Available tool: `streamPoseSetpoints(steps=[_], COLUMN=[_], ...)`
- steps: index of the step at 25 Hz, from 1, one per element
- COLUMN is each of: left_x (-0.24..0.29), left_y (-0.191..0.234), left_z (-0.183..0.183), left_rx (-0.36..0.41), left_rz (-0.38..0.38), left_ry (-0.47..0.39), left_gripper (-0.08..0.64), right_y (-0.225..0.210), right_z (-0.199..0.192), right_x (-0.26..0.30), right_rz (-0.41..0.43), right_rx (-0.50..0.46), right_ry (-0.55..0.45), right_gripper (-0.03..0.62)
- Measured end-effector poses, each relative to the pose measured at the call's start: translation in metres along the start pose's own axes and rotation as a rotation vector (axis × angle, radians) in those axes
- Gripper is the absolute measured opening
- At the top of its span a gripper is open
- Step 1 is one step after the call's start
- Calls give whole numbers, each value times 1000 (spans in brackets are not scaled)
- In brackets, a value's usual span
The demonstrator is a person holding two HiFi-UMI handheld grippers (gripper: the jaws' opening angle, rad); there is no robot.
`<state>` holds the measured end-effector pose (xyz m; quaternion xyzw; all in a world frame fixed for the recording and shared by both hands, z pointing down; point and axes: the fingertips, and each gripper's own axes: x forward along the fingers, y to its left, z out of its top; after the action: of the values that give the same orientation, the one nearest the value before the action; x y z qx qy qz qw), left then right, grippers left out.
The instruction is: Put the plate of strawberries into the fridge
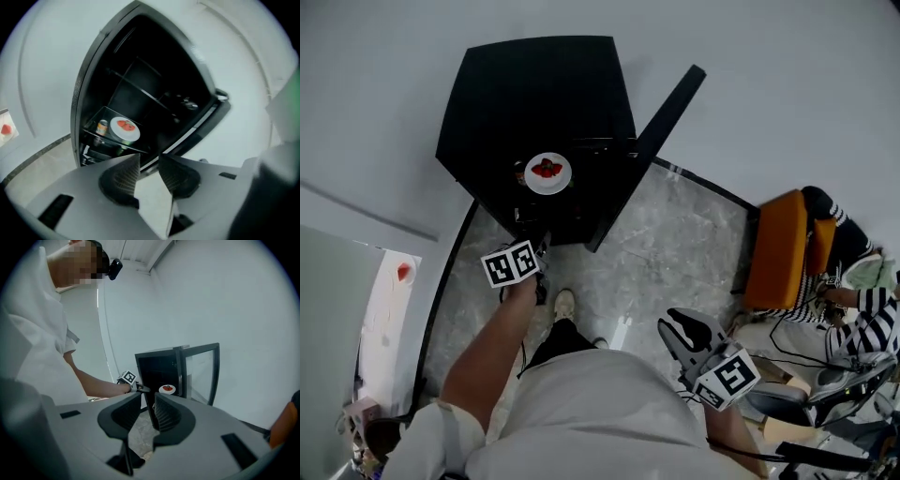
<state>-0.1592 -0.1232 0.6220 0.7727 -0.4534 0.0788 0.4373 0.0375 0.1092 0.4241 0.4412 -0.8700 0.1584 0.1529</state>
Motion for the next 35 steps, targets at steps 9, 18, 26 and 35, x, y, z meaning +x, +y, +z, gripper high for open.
streamPoseSetpoints(steps=[9,18,26,35], left_x=[-108,-199,-254,-257], left_y=[-89,-156,-196,-222], left_z=[-60,-128,-165,-155], left_rx=[81,157,228,271], left_rz=[-160,-278,-445,-538], left_ry=[10,46,81,168], left_gripper=[106,21,14,14], right_y=[29,65,98,107], right_z=[-20,-56,-73,-58], right_x=[-28,-43,-31,-42], right_rz=[95,201,305,226], right_rx=[-41,-34,-80,-46], right_ry=[-47,-32,14,22], right_gripper=[87,55,43,37])
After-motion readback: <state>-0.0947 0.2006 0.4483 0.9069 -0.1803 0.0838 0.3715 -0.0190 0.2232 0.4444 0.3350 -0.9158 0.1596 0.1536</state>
